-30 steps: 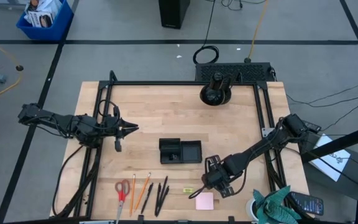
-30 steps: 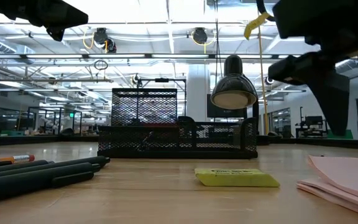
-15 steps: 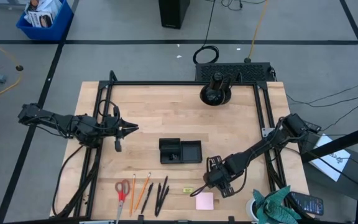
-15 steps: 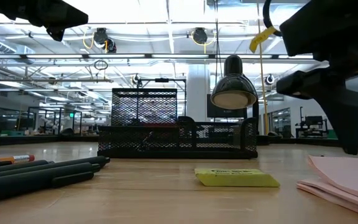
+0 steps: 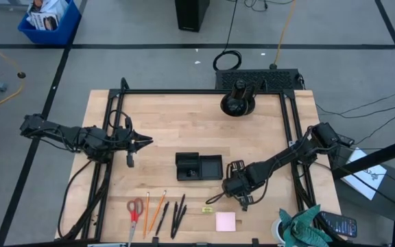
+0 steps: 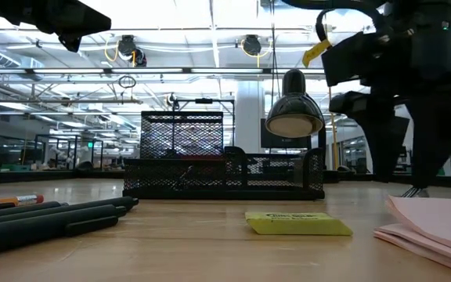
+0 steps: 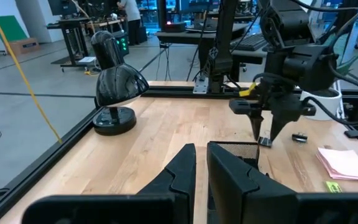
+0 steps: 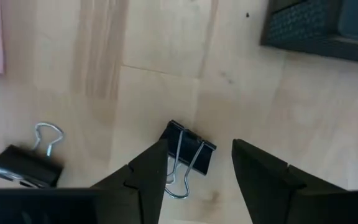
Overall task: Pick and place office supplies into organizer
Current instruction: Put the black binder clip into the black desk organizer
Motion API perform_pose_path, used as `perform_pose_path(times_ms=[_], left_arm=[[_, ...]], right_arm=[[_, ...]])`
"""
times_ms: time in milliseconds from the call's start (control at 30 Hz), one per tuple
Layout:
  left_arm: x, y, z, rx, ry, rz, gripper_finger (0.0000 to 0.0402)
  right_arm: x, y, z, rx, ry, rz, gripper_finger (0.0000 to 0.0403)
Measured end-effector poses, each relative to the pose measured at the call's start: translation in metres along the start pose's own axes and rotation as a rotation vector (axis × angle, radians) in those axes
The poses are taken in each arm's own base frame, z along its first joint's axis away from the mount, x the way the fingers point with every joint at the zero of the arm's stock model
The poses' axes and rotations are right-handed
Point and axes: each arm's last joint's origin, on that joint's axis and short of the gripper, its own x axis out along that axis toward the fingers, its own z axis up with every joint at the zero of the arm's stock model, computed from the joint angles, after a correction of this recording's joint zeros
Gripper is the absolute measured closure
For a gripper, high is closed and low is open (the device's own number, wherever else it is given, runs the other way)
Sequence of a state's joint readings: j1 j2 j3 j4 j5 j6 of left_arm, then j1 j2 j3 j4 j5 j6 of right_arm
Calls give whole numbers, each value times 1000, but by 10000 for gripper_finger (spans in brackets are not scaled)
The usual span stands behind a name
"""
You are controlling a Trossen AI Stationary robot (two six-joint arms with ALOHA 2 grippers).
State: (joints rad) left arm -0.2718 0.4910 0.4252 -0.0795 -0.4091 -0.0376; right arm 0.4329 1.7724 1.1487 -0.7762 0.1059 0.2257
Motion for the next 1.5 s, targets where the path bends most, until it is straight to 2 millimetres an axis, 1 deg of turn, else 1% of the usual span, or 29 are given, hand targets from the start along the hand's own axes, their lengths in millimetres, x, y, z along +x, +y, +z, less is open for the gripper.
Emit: perform_pose_path(times_ms=[200,400,500,667,767,833,1067,1267,1500], left_arm=[[0,0,0,4,0,0,355],[0,0,0,3,1,0,355],[0,0,0,4,1,0,355],[0,0,0,4,2,0,355],[0,0,0,4,2,0,355],[0,0,0,4,2,0,355],[0,0,0,5,3,0,355],[0,0,0,5,3,1,355],[0,0,-1,7,6,1,355]], right_arm=[[-19,2,-1,-79,-67,8,228],[-30,11,-6,-177,-92,18,229],[-29,21,-12,-277,-73,-14,234],[-26,35,-18,-448,-97,-119,244],[-25,39,-20,-491,-116,-196,251],[-26,41,-21,-517,-113,-211,256],[-26,40,-21,-569,-100,-212,269],[-25,41,-22,-585,-91,-184,270],[-12,39,-30,-588,-78,-189,271]])
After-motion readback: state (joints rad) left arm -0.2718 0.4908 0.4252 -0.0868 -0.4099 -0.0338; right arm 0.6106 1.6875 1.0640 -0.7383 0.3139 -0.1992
